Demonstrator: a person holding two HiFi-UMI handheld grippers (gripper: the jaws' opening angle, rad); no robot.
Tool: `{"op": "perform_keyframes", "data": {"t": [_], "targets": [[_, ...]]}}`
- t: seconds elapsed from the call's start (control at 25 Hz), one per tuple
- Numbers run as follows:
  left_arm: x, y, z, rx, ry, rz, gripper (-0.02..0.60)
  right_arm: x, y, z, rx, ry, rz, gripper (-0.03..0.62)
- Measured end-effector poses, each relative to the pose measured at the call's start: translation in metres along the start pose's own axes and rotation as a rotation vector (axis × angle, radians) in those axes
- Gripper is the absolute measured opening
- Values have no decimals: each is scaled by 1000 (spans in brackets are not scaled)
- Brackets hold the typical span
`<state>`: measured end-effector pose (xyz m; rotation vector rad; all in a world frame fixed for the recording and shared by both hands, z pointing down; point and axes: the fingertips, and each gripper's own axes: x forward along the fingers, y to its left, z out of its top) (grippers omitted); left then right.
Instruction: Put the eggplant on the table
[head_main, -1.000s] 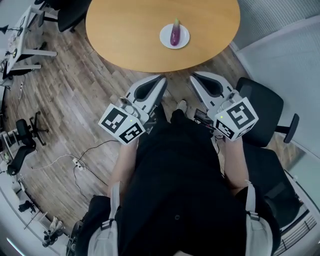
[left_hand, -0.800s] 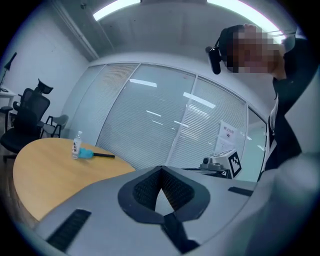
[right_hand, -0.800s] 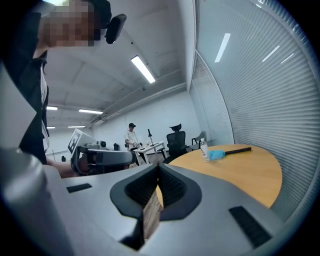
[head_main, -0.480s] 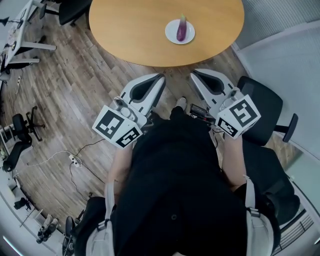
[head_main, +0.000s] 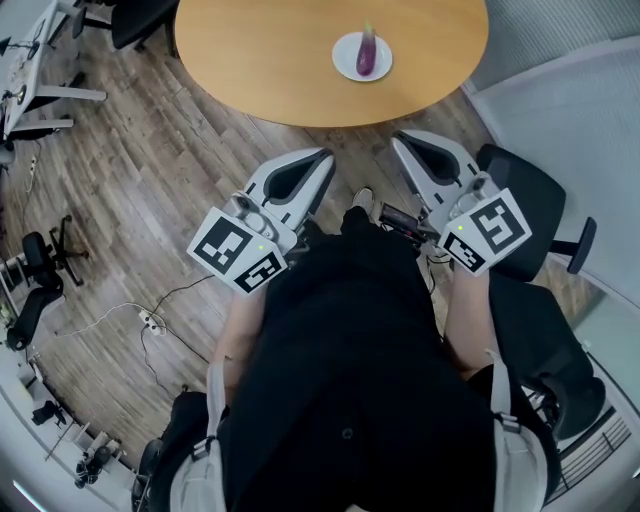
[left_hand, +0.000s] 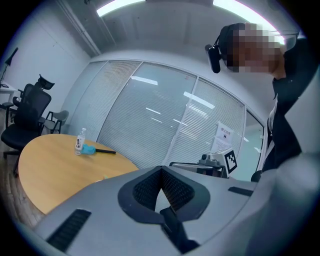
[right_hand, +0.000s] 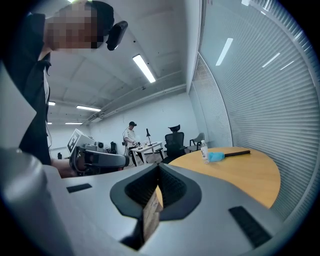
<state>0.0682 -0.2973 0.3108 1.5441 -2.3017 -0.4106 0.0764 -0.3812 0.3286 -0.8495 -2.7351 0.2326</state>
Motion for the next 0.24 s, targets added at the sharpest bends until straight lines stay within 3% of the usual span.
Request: {"op": "perform_keyframes", "data": {"t": [0.24], "targets": [[10, 0, -12, 9, 6, -10, 11, 1, -8, -8, -18, -2, 2, 15]]}}
